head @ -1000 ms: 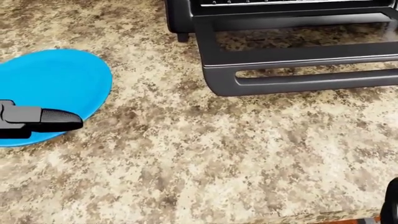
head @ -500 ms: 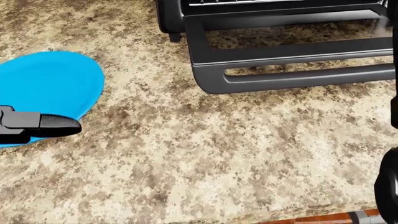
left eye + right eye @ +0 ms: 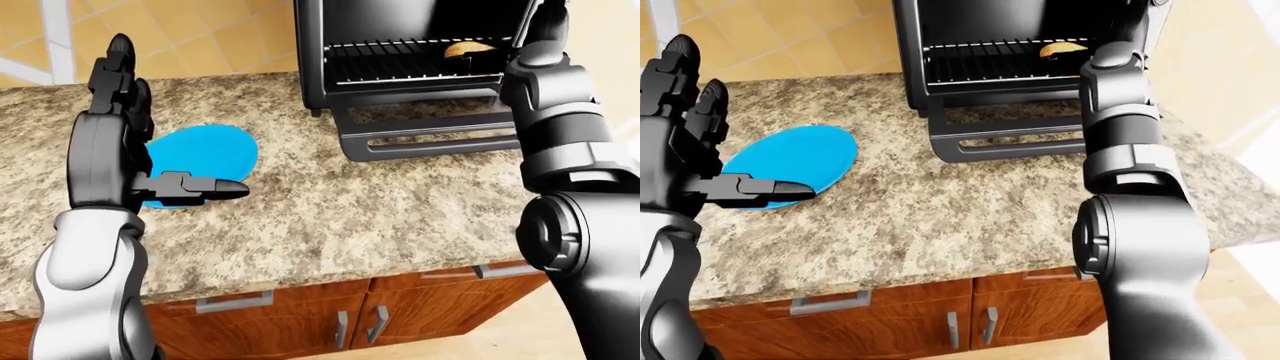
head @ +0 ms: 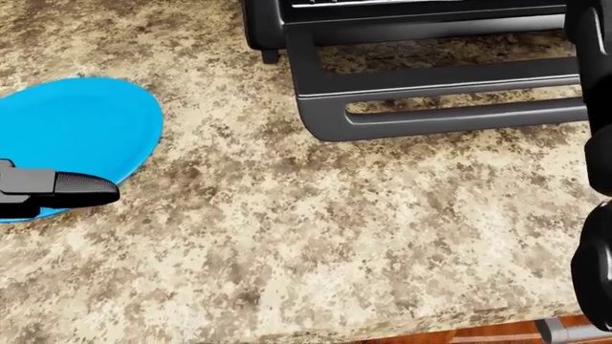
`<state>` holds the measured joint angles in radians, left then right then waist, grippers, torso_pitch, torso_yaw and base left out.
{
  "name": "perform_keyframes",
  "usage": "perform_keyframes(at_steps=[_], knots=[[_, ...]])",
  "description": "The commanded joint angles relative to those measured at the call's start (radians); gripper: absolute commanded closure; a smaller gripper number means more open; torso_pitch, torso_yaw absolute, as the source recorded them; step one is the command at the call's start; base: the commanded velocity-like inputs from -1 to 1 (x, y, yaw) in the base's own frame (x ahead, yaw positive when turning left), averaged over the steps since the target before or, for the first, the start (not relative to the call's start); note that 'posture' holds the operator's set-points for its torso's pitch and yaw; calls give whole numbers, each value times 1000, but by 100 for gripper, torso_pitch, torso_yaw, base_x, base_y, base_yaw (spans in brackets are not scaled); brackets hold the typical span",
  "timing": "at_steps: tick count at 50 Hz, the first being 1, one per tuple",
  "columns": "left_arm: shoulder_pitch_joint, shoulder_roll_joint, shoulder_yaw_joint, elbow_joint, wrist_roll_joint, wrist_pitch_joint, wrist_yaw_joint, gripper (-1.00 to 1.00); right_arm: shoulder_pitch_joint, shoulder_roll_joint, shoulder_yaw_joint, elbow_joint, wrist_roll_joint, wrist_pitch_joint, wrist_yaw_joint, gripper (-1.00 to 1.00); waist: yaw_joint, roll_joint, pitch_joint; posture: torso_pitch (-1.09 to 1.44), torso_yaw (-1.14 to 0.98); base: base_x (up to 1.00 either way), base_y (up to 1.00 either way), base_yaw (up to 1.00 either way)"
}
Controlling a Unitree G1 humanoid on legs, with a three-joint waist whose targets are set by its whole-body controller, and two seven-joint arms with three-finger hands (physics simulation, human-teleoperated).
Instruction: Pick the bread from the rack and place it on the plate on the counter.
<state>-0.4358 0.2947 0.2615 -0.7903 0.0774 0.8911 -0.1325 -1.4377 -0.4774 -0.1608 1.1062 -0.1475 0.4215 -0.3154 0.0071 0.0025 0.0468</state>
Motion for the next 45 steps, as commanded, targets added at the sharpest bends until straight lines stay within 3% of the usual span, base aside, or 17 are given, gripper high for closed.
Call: perform_keyframes(at_steps=[1, 37, 38, 40, 41, 45], knots=[[-19, 9, 8, -23, 3, -28, 4, -100, -44, -13, 1, -37, -5, -35, -9, -100, 0, -2, -28, 0, 0, 0, 0, 0], [5, 10, 22, -38, 0, -33, 2, -100, -27, -5, -1, -6, 21, -57, -6, -100, 3, -5, -31, 0, 0, 0, 0, 0], [0, 11, 20, -35, 1, -31, 4, -100, -27, -5, 0, -6, 21, -55, -6, -96, 3, -6, -31, 0, 0, 0, 0, 0], [-7, 14, 18, -35, 1, -25, 3, -100, -30, -5, 2, -7, 19, -50, -3, -66, 3, -6, -31, 0, 0, 0, 0, 0], [-9, 14, 19, -37, 0, -23, 3, -100, -31, -5, 2, -7, 19, -49, -2, -66, 3, -6, -31, 0, 0, 0, 0, 0], [-14, 15, 18, -32, 0, -24, 3, -100, -34, -7, 2, -4, 18, -51, 0, -34, 3, -6, -30, 0, 0, 0, 0, 0]])
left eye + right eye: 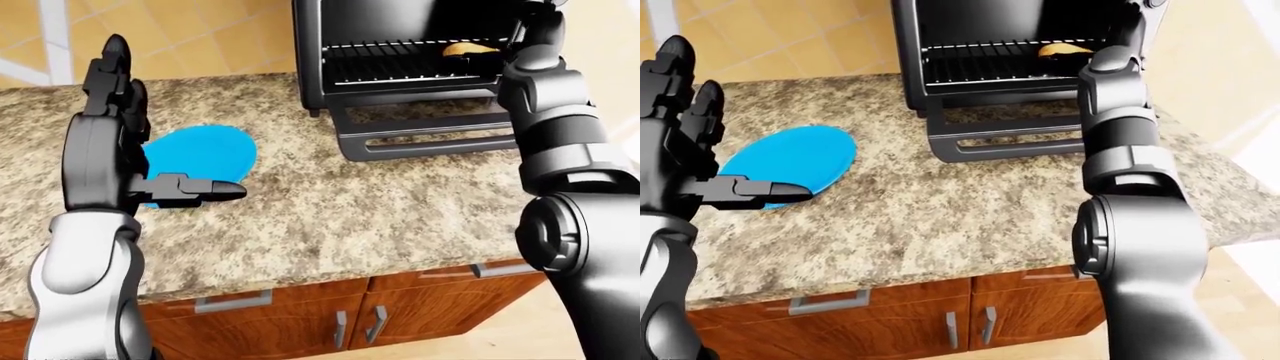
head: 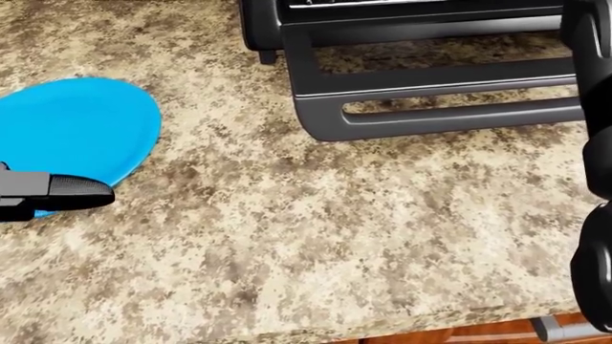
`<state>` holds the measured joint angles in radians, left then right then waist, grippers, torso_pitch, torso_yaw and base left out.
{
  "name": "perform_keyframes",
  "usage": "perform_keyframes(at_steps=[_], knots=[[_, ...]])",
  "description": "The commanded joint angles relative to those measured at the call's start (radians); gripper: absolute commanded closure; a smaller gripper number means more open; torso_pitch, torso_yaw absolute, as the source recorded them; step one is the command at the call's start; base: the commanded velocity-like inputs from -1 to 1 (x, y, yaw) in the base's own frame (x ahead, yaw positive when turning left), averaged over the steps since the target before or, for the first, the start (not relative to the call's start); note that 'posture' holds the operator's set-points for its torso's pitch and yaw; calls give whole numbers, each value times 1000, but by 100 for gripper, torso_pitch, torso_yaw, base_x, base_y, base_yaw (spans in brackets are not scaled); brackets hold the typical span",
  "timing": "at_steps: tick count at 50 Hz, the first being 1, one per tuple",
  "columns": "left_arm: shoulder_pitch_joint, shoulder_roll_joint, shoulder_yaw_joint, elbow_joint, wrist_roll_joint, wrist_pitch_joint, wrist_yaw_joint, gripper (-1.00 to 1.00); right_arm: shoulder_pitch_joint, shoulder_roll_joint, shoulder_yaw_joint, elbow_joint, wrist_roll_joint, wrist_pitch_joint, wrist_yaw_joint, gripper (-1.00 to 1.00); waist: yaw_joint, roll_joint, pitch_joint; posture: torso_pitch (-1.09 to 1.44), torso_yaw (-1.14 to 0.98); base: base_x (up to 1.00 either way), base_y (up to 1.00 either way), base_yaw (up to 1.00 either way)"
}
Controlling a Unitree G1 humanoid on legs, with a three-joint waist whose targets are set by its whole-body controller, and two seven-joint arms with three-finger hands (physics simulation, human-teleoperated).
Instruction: Pick the bread from the rack and place it on the plate on the counter.
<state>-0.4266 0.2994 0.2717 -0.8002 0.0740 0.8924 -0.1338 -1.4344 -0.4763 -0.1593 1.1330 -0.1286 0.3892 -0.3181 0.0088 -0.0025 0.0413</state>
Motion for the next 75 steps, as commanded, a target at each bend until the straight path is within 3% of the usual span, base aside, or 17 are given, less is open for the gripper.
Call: perform_keyframes(at_steps=[1, 19, 21, 23, 25, 48, 63, 75], knots=[[-23, 11, 7, -22, 3, -25, 4, -100, -37, -8, 0, -31, 0, -18, 2, -32, 1, 0, -25, 0, 0, 0, 0, 0], [-5, 11, 19, -33, 0, -29, 4, -100, -29, -4, 5, -48, -7, -22, 20, 30, 1, -1, -25, 0, 0, 0, 0, 0], [-6, 11, 20, -35, -1, -28, 4, -100, -29, -3, 7, -50, -10, -23, 21, 47, 1, -1, -25, 0, 0, 0, 0, 0], [-5, 12, 22, -36, -2, -28, 3, -100, -34, -5, 9, -54, -15, -20, 22, 84, 1, -1, -25, 0, 0, 0, 0, 0], [-2, 12, 23, -35, -3, -29, 3, -100, -34, -4, 11, -58, -20, -21, 23, 100, 1, -1, -25, 0, 0, 0, 0, 0], [-30, 26, 22, -37, -12, -2, 7, -100, -35, 3, 26, -238, -72, 79, 95, 100, 5, 0, -17, 0, 0, 0, 0, 0], [-10, 15, 22, -34, -11, -21, 10, -100, 13, 55, 34, -624, -97, 303, 224, 100, 5, 2, -12, 0, 0, 0, 0, 0], [-7, 6, 31, -36, -24, -17, 18, -100, 8, 111, 43, -941, -29, 504, 344, 100, 1, 8, -8, 0, 0, 0, 0, 0]])
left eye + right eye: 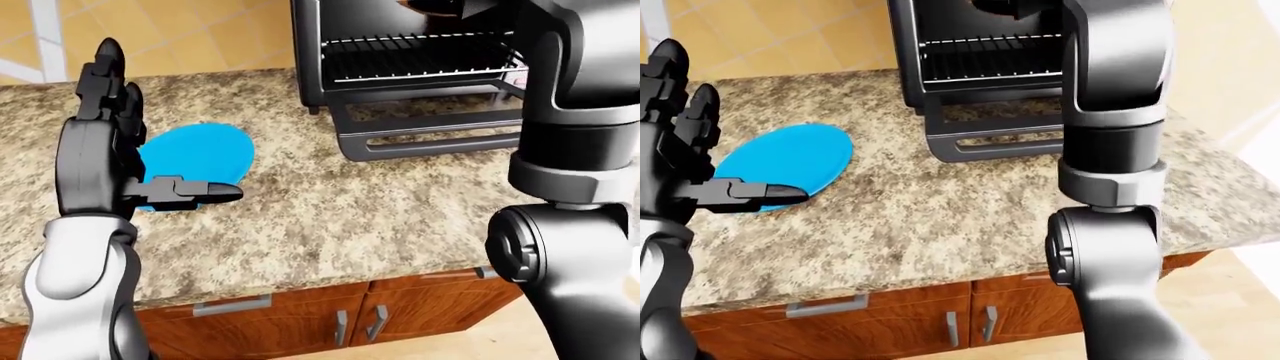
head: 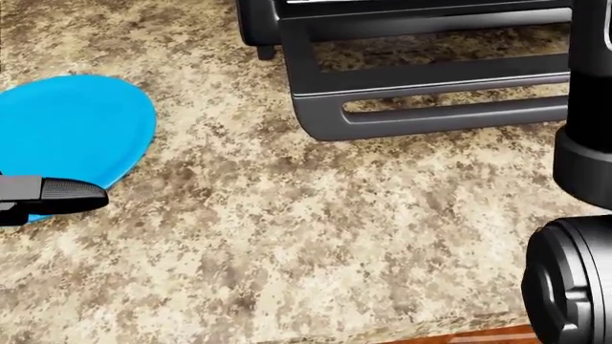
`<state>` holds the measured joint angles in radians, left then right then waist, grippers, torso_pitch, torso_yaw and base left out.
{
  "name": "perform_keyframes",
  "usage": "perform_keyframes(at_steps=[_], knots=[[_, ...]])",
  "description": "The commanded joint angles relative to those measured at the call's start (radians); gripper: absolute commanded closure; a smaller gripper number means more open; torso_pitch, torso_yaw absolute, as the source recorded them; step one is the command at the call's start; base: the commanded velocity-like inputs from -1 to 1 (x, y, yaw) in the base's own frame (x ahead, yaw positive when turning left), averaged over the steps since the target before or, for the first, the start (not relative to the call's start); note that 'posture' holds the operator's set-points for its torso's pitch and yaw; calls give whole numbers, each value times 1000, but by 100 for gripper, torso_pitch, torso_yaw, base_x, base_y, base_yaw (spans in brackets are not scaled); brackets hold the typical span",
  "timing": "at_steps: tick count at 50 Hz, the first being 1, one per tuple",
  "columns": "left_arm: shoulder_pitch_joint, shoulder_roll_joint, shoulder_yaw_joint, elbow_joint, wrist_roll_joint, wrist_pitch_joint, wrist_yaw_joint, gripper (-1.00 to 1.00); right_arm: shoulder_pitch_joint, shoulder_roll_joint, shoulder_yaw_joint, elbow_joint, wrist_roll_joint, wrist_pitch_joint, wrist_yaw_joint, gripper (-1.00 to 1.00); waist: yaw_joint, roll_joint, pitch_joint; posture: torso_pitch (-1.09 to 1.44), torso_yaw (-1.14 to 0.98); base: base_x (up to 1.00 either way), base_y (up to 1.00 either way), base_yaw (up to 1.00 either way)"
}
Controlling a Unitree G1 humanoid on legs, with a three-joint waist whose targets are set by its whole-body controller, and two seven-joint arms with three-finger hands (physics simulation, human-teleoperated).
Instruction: Pick the bread from the rack and place it on the plate on the counter.
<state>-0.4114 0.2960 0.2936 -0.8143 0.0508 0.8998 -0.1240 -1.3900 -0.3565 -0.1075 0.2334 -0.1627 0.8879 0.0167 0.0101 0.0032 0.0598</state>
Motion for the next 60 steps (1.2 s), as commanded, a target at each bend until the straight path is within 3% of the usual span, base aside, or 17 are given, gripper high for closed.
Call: perform_keyframes(at_steps=[1, 12, 24, 37, 51, 55, 60], knots=[[-24, 9, 10, -21, -4, -22, 11, -100, -36, -7, -6, -69, 9, 26, 20, 100, -1, 2, -26, 0, 0, 0, 0, 0], [-20, 17, 27, -39, -38, 4, 30, -100, -46, 32, 24, -275, 29, 194, 116, 100, 9, 8, -23, 0, 5, 0, 0, 0], [-37, 52, 67, -79, -79, 74, 37, -100, -59, 83, 51, -299, 27, 213, 169, 100, 38, 14, -22, 0, 11, 0, 0, 0], [-36, 94, 162, -171, -142, 186, 30, -100, -115, 138, 74, -222, -5, 184, 215, 100, 85, 20, -21, 0, 17, 0, 0, 0], [-27, 143, 265, -233, -227, 262, 29, -100, -72, 206, 99, -202, -29, 140, 232, 100, 159, 29, -24, 0, 24, 0, 0, 0], [-14, 175, 315, -233, -295, 266, 58, -100, -58, 225, 107, -182, -40, 119, 241, 100, 184, 35, -27, 0, 26, 0, 0, 0], [17, 199, 331, -233, -366, 253, 114, -100, -57, 240, 117, -184, -55, 127, 260, 100, 222, 43, -32, 0, 29, 0, 0, 0]])
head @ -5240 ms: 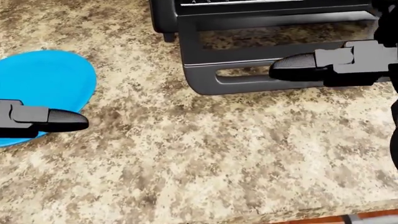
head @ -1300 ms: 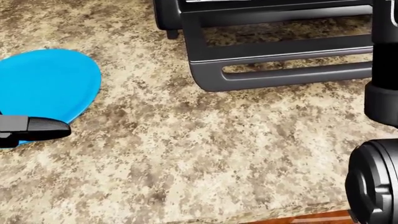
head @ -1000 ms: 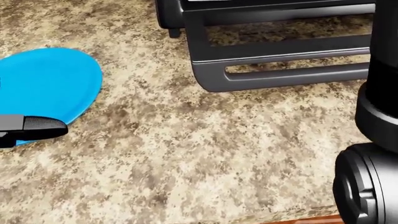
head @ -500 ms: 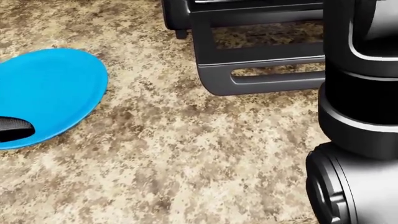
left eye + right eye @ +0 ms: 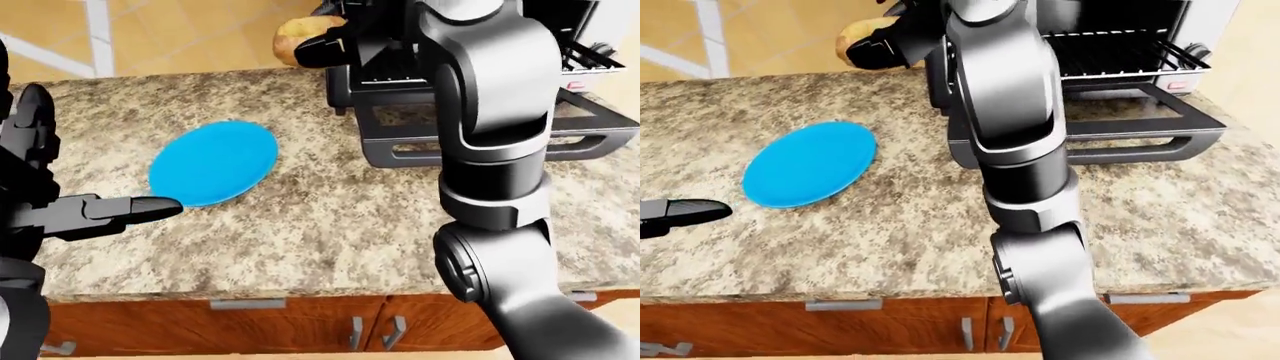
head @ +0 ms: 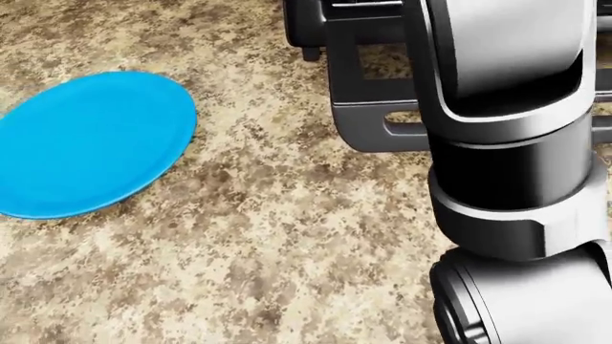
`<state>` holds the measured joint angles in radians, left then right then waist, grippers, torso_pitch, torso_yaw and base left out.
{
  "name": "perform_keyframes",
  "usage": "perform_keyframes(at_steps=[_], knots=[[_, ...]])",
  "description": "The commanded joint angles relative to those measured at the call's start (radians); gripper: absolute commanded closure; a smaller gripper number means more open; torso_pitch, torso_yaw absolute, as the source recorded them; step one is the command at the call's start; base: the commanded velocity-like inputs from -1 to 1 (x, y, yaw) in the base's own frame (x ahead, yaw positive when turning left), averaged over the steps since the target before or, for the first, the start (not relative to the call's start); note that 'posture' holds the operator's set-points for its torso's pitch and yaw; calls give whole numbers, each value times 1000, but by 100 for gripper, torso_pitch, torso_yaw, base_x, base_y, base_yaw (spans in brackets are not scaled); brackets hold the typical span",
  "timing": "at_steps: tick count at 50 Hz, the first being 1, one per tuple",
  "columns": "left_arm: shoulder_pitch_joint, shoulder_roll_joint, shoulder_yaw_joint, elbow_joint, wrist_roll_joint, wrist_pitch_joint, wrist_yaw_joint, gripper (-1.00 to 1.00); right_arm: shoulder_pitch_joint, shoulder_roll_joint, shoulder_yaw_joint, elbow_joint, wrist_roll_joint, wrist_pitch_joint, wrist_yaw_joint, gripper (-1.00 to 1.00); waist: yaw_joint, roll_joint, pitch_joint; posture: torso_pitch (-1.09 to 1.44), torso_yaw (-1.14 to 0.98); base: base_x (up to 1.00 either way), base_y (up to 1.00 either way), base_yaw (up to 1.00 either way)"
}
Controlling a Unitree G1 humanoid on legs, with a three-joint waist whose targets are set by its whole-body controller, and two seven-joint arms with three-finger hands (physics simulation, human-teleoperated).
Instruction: Pick the bread from the rack and place it on the plate on the counter.
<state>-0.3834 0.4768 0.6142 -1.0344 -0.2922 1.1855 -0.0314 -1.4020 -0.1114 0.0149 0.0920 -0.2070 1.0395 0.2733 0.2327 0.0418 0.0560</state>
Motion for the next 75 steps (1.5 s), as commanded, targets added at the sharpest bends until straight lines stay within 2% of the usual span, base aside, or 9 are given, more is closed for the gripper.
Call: perform_keyframes(at_steps=[1, 7, 19, 27, 49, 68, 75], knots=[[-10, 18, 14, -13, -39, -33, 32, -100, -46, -5, -3, -44, -15, -21, 11, 100, 8, 6, -29, 0, 29, 0, 0, 0], [21, 30, 14, -13, -92, -57, 81, -100, -63, 6, -1, -36, -39, -10, 37, 100, 55, 16, -33, 0, 32, 0, 0, 0], [39, 67, 28, -13, -158, -65, 128, -100, -61, 36, -11, 36, -36, -87, 18, 100, 136, 30, -46, 0, 38, 0, 0, 0], [51, 76, 22, -13, -175, -78, 150, -100, -152, 10, -35, 284, -2, -243, -6, 100, 181, 37, -51, 0, 42, 0, 0, 0], [56, 92, 22, -13, -189, -80, 158, -100, -216, -48, -62, 674, 39, -510, -53, 100, 293, 35, -66, 0, 53, 0, 0, 0], [67, 78, -1, -13, -156, -97, 149, -100, -205, -44, -61, 706, 55, -521, -53, 100, 379, 32, -70, 0, 63, 0, 0, 0], [80, 89, 11, -13, -169, -108, 149, -100, -188, -41, -62, 746, 57, -557, -66, 100, 407, 32, -72, 0, 66, 0, 0, 0]])
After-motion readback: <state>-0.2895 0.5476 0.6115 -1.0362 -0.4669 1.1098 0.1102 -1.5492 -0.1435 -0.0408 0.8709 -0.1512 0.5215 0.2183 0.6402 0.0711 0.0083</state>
